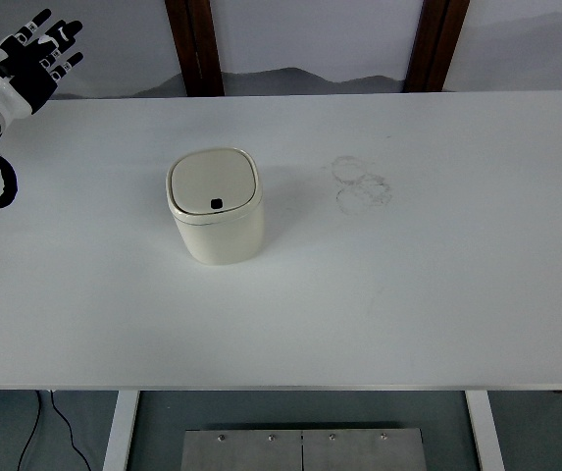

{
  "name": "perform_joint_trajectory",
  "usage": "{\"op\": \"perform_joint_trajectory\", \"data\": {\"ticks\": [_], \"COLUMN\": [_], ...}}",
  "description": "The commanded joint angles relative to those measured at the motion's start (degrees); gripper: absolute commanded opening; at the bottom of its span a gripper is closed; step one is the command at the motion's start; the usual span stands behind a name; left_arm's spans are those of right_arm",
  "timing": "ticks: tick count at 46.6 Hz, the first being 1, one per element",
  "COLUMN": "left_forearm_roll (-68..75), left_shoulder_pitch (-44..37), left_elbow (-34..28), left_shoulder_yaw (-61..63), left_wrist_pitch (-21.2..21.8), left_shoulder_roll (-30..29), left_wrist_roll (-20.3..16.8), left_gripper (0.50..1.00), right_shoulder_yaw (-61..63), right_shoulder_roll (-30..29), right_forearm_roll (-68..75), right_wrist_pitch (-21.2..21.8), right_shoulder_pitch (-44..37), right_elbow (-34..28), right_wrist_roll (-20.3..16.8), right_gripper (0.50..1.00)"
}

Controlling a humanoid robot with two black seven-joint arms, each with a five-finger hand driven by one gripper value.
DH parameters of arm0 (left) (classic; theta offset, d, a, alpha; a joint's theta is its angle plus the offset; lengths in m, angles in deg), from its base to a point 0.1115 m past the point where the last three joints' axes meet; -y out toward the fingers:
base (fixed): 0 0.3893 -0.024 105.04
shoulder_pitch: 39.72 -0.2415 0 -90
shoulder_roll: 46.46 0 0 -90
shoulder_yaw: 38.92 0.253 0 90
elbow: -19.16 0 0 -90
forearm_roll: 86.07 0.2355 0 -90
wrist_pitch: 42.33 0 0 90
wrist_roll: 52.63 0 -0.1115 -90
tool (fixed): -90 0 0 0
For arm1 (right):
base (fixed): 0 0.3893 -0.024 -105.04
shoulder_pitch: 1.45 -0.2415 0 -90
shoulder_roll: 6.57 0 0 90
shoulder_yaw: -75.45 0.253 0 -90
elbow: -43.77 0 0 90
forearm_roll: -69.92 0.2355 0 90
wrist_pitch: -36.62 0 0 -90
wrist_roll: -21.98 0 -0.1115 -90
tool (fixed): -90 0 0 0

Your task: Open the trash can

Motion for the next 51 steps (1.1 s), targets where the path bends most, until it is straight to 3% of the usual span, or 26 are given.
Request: {"op": "perform_joint_trajectory", "data": {"ticks": [1,51], "left_forearm_roll": [0.00,-0.44], "left_shoulder_pitch": [-0.09,-0.70], "left_elbow": [0.00,0.09], "left_shoulder_yaw": [-0.01,-0.36], "left_wrist_pitch": [0.00,0.00], "left_shoulder_roll": [0.01,0.80], "left_wrist_roll": [-0.08,-0.08], "left_gripper": [1.000,1.000], "right_shoulder_yaw": [0.00,0.00], "right_shoulder_roll": [0.00,0.00], "right_forearm_roll": [-0.02,-0.02], "right_wrist_pitch": [0.01,0.01], "right_shoulder_pitch": [0.00,0.00], "right_elbow": [0.02,0.02], "right_wrist_roll": [-0.01,-0.01], "right_gripper": [0.995,0.995]}}
